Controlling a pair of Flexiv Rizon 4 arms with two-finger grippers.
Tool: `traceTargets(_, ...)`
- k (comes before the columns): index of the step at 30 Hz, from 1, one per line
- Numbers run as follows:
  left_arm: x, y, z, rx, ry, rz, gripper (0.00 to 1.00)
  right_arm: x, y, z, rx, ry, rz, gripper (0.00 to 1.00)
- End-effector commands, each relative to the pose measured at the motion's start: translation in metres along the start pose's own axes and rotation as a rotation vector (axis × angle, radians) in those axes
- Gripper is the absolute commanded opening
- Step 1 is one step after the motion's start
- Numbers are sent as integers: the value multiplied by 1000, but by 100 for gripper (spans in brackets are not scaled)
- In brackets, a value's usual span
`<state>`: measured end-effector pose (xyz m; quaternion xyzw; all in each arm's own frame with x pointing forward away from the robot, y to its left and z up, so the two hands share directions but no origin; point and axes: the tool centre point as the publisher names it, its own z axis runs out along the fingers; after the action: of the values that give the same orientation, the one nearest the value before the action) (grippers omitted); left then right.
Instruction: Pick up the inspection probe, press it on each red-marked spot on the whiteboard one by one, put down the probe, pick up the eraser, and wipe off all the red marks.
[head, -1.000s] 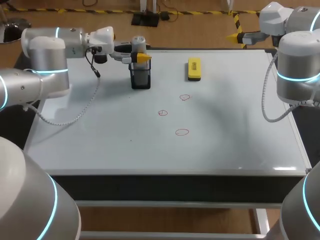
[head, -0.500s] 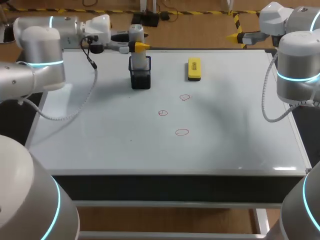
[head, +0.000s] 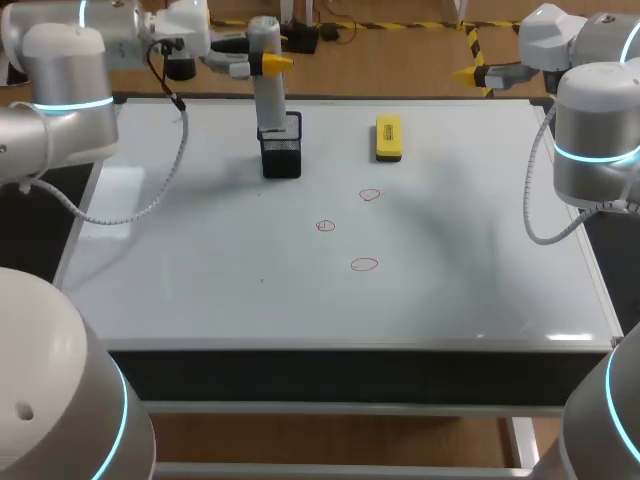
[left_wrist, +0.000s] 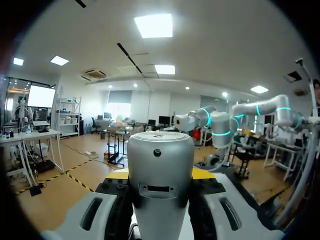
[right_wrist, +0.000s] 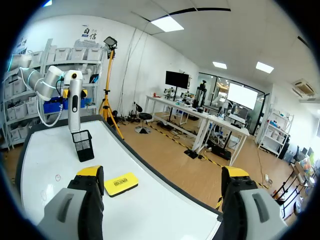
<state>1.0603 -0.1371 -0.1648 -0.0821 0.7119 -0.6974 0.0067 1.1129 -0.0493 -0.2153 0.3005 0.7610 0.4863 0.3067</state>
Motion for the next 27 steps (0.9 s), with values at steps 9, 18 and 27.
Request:
traceTargets(9, 24, -15, -43, 17, -82, 51, 0, 0, 0, 0, -1, 1, 0, 100)
traceTargets(18, 40, -1, -79, -16, -182, 81, 0, 0, 0, 0, -1, 1, 0, 100)
traceTargets(27, 56, 22, -119, 10, -277, 111, 0, 0, 0, 0, -1, 1, 0, 100)
